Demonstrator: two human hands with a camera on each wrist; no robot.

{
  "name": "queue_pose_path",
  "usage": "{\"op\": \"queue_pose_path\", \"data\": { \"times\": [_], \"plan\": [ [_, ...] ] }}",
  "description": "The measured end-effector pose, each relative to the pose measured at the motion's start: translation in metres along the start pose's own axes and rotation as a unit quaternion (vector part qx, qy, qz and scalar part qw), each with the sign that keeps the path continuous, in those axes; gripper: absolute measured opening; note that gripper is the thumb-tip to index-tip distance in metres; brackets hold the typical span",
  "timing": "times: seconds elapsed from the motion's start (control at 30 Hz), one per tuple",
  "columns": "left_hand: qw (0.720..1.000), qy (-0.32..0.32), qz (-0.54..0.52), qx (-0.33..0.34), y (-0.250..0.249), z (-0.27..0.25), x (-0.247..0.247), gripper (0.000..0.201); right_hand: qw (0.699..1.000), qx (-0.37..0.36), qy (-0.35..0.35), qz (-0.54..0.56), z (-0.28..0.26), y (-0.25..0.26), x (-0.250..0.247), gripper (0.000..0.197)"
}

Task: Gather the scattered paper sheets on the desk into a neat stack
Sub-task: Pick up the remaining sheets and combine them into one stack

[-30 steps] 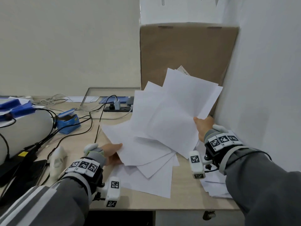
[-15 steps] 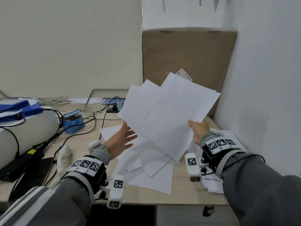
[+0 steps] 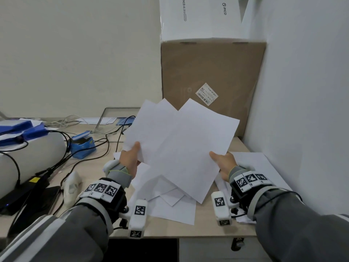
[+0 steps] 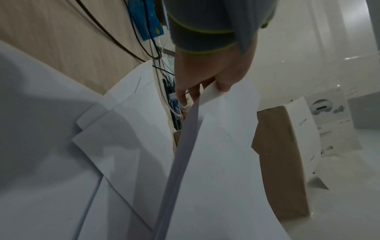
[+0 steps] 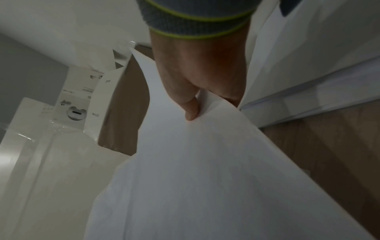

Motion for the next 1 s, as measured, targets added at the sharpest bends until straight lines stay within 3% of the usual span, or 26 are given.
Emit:
{"op": "queue_pose_path", "data": {
  "times": [0.2, 0.3, 0.47, 0.6, 0.73, 0.83, 0.93, 1.0],
  "plan": [
    [1.000, -0.018, -0.009, 0.007, -0.013, 0.004, -0.011, 0.053, 1.000, 0.008, -0.005, 0.011, 0.002, -0.003, 0.001, 0.033],
    [0.999, -0.034, 0.007, 0.020, -0.027, 0.001, -0.018, 0.051, 0.999, 0.011, -0.045, -0.004, 0.004, -0.001, -0.010, 0.033],
    [0.982, -0.109, 0.126, 0.089, -0.077, 0.006, -0.056, 0.057, 0.987, -0.022, -0.152, -0.040, 0.003, 0.020, -0.052, 0.035],
    [0.955, -0.157, 0.237, 0.087, -0.098, 0.019, -0.080, 0.040, 0.978, -0.087, -0.186, -0.040, 0.007, 0.060, -0.071, 0.036],
    [0.945, -0.092, 0.311, 0.028, -0.072, 0.062, -0.102, 0.055, 0.989, -0.093, -0.114, -0.011, 0.023, 0.089, -0.066, 0.041],
    [0.940, -0.072, 0.333, -0.003, -0.035, 0.106, -0.115, 0.049, 0.997, -0.072, -0.037, 0.004, 0.024, 0.094, -0.049, 0.043],
    [0.946, -0.034, 0.319, -0.045, -0.017, 0.079, -0.083, 0.059, 0.996, -0.060, 0.031, -0.056, 0.018, 0.088, -0.024, 0.040],
    [0.957, -0.010, 0.282, -0.070, -0.012, 0.049, -0.055, 0.053, 0.987, -0.062, 0.071, -0.132, 0.009, 0.079, -0.005, 0.036]
  ]
}}
Point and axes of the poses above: each hand's wrist, its own z-axis towards the middle knuckle, its own x-axis out of the palm, y = z × x, the point moved 8 cm from there along z, towards the middle knuckle, and after that the axes turned 4 degrees about -x, right-handed, at the moved point
